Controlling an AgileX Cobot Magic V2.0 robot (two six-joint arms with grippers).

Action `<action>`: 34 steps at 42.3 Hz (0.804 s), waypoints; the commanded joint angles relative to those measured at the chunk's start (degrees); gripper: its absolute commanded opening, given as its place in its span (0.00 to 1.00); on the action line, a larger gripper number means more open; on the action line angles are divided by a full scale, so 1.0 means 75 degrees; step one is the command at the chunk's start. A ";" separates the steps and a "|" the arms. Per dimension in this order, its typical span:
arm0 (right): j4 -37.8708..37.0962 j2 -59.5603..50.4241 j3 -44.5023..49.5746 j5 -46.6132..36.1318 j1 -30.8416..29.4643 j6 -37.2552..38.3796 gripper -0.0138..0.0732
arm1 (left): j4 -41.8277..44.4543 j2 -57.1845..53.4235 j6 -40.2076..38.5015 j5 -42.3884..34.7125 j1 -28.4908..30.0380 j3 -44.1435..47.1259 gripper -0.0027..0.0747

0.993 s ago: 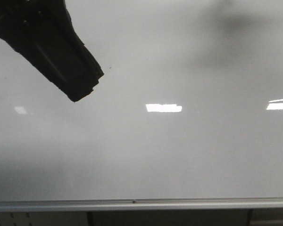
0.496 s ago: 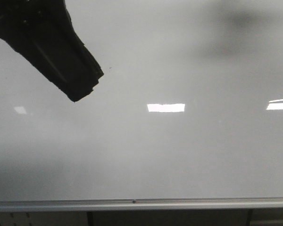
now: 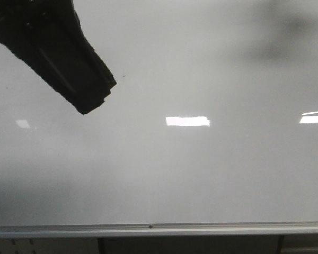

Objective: Write number 2 on whiteboard

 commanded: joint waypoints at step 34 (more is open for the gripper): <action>-0.0014 0.0309 -0.0214 0.0172 0.1096 -0.0020 0.04 | -0.0428 -0.0252 -0.0043 0.0214 -0.0052 -0.0221 0.01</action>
